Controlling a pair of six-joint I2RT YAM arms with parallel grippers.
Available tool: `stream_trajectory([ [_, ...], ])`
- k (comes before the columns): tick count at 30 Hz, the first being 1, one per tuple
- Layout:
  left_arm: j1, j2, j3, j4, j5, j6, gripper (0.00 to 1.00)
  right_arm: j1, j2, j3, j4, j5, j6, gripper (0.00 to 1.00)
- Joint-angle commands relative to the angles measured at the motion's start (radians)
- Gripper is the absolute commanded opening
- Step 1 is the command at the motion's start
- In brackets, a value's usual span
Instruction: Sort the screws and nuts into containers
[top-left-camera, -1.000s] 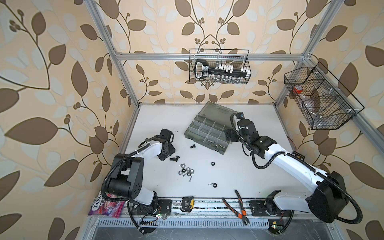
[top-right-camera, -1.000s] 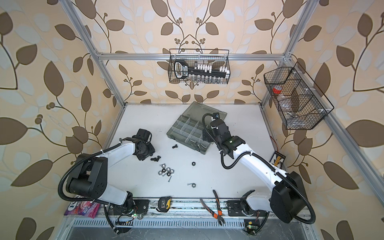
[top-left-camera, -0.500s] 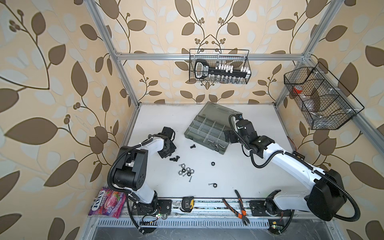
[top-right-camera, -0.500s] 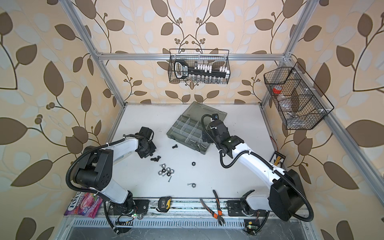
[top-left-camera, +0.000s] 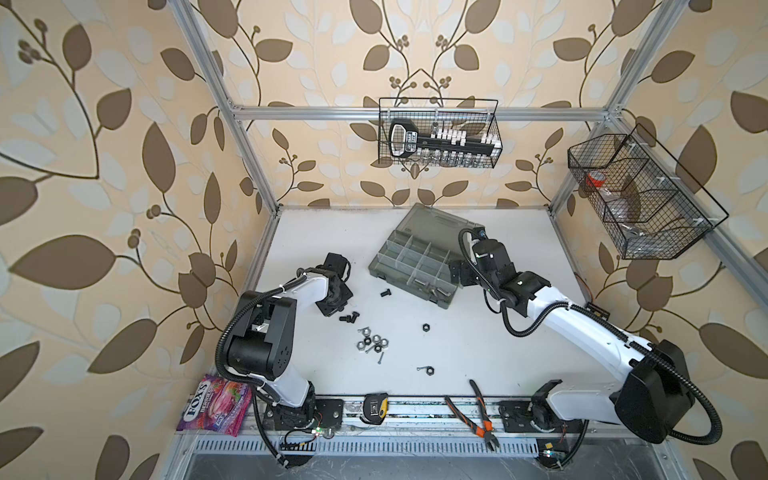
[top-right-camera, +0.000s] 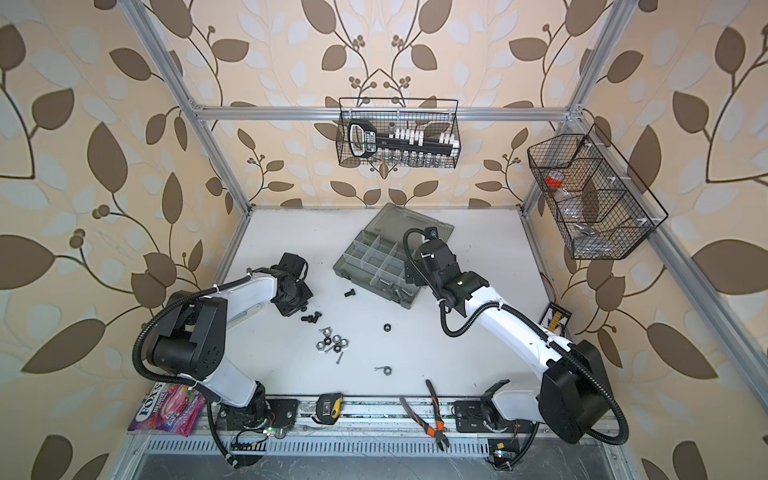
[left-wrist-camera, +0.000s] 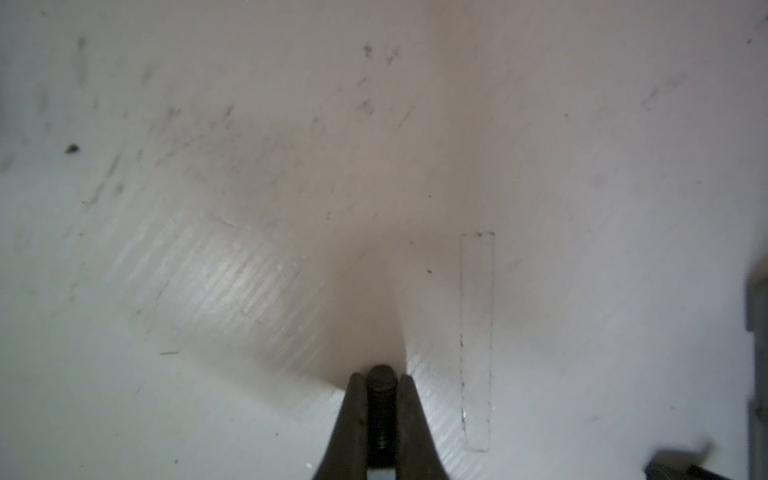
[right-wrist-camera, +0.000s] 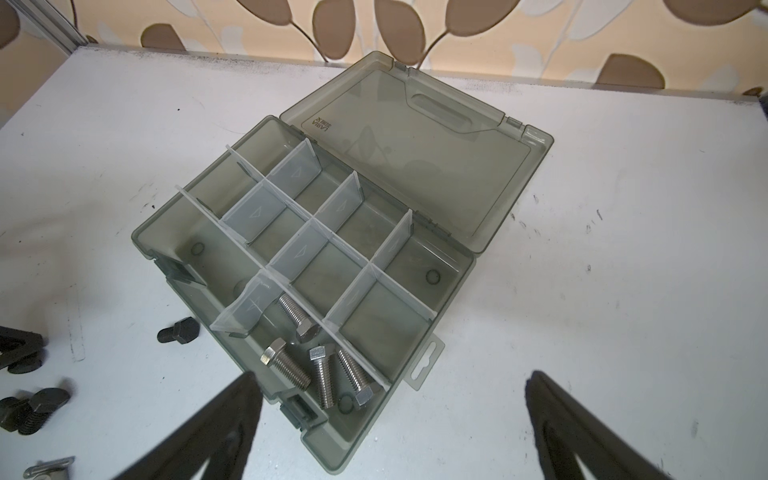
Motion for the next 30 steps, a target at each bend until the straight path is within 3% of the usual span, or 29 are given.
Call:
stream_trajectory([
  [1,-0.004,0.005,0.015,-0.041,-0.024,0.001,0.0,-0.004,-0.02,-0.006,-0.006,-0.009,0.014,1.0],
  [15,-0.123,-0.009,0.192,-0.049,-0.012,-0.023,0.0,-0.004,-0.108,-0.062,0.03,0.063,0.074,1.0],
  [30,-0.262,0.255,0.569,-0.065,-0.04,-0.073,0.0,-0.004,-0.19,-0.118,0.053,0.027,0.093,1.0],
])
